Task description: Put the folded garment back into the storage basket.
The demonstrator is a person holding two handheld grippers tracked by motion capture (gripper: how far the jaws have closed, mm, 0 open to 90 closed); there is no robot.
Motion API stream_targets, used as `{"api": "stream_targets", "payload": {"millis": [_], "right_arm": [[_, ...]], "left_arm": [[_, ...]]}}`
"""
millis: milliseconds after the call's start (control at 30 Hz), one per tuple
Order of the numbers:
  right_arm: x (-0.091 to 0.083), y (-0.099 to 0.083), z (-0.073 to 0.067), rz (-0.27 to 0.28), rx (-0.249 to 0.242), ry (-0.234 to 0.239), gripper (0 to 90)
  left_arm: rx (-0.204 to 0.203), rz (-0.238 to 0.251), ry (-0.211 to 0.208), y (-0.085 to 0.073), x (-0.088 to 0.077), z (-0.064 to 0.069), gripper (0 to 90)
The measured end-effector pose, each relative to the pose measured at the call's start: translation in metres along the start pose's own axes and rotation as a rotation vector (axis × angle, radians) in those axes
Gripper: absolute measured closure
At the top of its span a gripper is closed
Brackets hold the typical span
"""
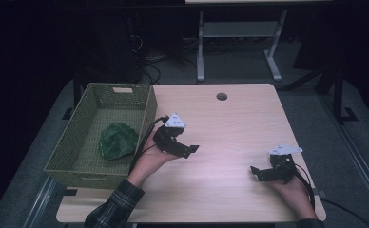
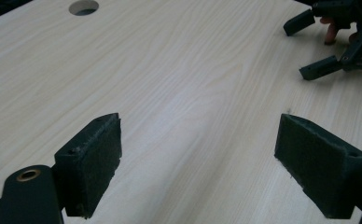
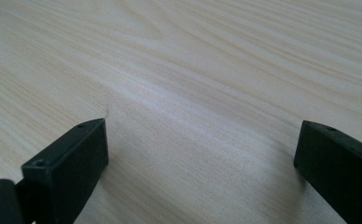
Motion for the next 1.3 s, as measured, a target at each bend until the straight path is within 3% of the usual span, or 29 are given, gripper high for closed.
{"api": "stream_targets", "payload": {"millis": [300, 900, 1200, 1300], "right_arm": [[0.0, 0.0, 0.0, 0.0, 0.0, 0.001, 2.7], [0.0, 0.0, 0.0, 0.0, -0.002, 0.002, 2.7], [0.0, 0.0, 0.0, 0.0, -0.001, 0.002, 2.7], [0.0, 0.0, 0.0, 0.0, -0.001, 0.002, 2.7]], "left_arm": [[0.018, -0.015, -0.006, -0.017, 0.017, 0.006, 13.5], [0.011, -0.053, -0.006, -0.057, 0.045, 0.01, 12.8], [0.013, -0.108, 0.022, -0.076, 0.059, 0.008, 12.6], [0.013, -0.077, 0.037, -0.079, 0.059, 0.008, 12.6]]}}
Point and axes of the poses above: each handheld gripper's, and its own axes: x roughly forward along the jaws, y roughly out of its top, z roughly to its right, the point moved 1 cm from there along x, roughly forward along the jaws, and after that the axes turned 9 degrees about z, right-handed, at the moved point
